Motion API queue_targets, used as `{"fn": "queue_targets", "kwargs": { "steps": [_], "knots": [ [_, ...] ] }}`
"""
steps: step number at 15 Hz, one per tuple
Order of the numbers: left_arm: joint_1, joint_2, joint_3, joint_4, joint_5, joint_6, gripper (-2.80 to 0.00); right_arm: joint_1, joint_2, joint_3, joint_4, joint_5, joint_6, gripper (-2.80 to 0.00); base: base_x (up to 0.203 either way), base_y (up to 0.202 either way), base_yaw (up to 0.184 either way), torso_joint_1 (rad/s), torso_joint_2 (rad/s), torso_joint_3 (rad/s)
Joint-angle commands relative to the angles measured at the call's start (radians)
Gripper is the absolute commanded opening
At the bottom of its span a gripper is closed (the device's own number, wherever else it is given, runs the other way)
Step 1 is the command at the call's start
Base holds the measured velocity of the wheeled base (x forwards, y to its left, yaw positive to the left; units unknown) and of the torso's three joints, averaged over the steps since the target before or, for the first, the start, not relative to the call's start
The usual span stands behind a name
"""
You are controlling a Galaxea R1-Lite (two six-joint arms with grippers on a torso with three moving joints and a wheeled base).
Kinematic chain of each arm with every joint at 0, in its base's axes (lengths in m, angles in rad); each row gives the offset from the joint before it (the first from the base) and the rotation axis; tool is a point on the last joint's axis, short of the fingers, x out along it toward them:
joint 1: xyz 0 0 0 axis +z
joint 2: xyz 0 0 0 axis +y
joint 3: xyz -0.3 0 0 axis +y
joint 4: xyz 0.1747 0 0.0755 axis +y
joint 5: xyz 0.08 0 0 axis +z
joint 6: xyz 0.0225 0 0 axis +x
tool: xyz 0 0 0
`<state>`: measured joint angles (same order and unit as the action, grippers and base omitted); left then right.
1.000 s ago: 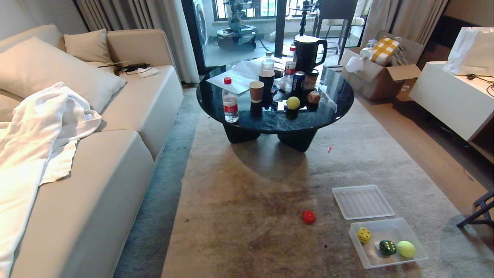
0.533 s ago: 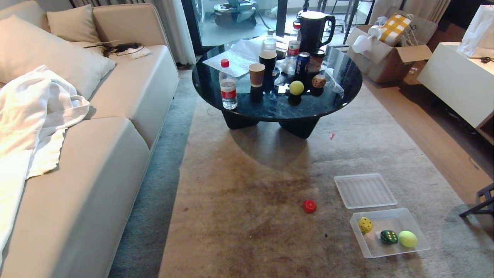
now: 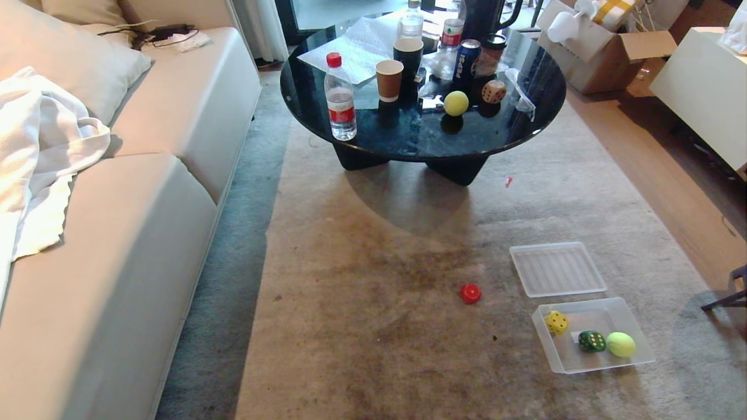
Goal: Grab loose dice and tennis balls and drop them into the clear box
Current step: Find toys out of the box
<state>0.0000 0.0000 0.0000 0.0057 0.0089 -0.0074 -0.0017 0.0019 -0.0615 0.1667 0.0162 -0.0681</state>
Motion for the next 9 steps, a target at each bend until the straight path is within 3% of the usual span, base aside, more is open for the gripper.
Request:
{"fn": "queue_targets", "kwargs": {
  "steps": [1, 9],
  "knots": [
    [0.000, 0.000, 0.000, 0.000, 0.000, 0.000, -2.80, 0.000, 0.000, 0.000, 0.001, 0.001, -0.001, -2.80, 0.000, 0.000, 0.000, 0.002, 0.00, -0.200],
    [0.000, 0.000, 0.002, 0.000, 0.000, 0.000, -2.80, 0.000, 0.000, 0.000, 0.002, 0.001, -0.001, -2.80, 0.000, 0.000, 0.000, 0.002, 0.00, -0.195]
  ]
}}
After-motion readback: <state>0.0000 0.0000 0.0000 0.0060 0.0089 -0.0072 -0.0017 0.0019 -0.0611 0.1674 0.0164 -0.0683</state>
